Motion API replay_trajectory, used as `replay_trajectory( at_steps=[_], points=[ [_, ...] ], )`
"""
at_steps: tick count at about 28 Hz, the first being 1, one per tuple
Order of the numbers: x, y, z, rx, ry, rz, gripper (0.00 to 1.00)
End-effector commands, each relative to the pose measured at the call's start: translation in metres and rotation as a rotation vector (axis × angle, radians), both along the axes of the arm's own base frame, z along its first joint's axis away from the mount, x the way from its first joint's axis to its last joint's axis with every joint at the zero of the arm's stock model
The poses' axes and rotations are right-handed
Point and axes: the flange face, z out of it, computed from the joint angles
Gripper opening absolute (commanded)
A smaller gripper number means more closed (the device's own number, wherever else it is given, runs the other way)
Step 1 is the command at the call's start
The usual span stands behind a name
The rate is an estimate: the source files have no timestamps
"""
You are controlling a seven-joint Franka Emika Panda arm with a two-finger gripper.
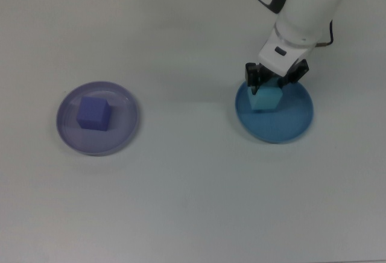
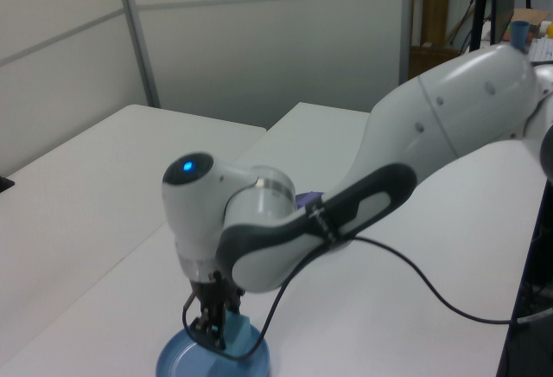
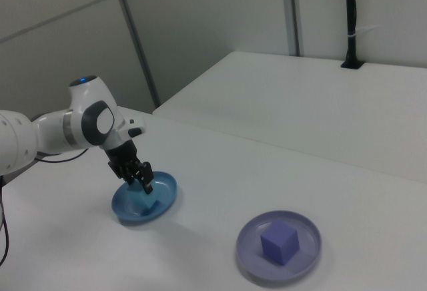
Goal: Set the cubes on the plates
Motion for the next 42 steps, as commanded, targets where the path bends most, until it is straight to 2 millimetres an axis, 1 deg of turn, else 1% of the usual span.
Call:
replay_trajectory(
  at_steps=[1, 3, 5, 6, 7, 11, 12, 13, 15, 16, 17, 20, 22, 23, 24, 27, 28, 29, 33, 36, 40, 42],
  points=[
    [0.007, 0.003, -0.003, -0.001, -0.020, -0.040, 1.00],
    [0.009, 0.003, 0.010, 0.015, -0.035, -0.059, 1.00],
    [0.011, 0.001, 0.028, 0.035, -0.056, -0.093, 1.00],
    [0.011, -0.002, 0.038, 0.047, -0.065, -0.112, 1.00],
    [0.011, -0.009, 0.059, 0.080, -0.079, -0.145, 1.00],
    [0.003, -0.022, 0.096, 0.113, -0.063, -0.192, 1.00],
    [0.003, -0.040, 0.122, 0.110, -0.058, -0.223, 1.00],
    [0.001, -0.048, 0.133, 0.100, -0.048, -0.235, 1.00],
    [-0.002, -0.069, 0.148, 0.075, -0.003, -0.263, 1.00],
    [-0.001, -0.084, 0.158, 0.065, 0.019, -0.283, 1.00],
    [-0.001, -0.109, 0.173, 0.049, 0.063, -0.298, 1.00],
    [-0.008, -0.132, 0.202, 0.048, 0.095, -0.274, 1.00],
    [-0.012, -0.153, 0.218, 0.051, 0.102, -0.271, 1.00],
    [-0.018, -0.174, 0.236, 0.062, 0.091, -0.275, 1.00],
    [-0.020, -0.183, 0.242, 0.066, 0.086, -0.278, 1.00],
    [-0.028, -0.201, 0.258, 0.088, 0.080, -0.286, 1.00],
    [-0.028, -0.216, 0.262, 0.105, 0.080, -0.309, 1.00],
    [-0.027, -0.221, 0.261, 0.111, 0.083, -0.318, 1.00],
    [-0.030, -0.219, 0.265, 0.124, 0.074, -0.318, 1.00],
    [-0.032, -0.219, 0.261, 0.122, 0.077, -0.321, 1.00],
    [-0.032, -0.223, 0.264, 0.122, 0.054, -0.323, 1.00],
    [-0.029, -0.230, 0.265, 0.123, 0.041, -0.330, 1.00]
  ],
)
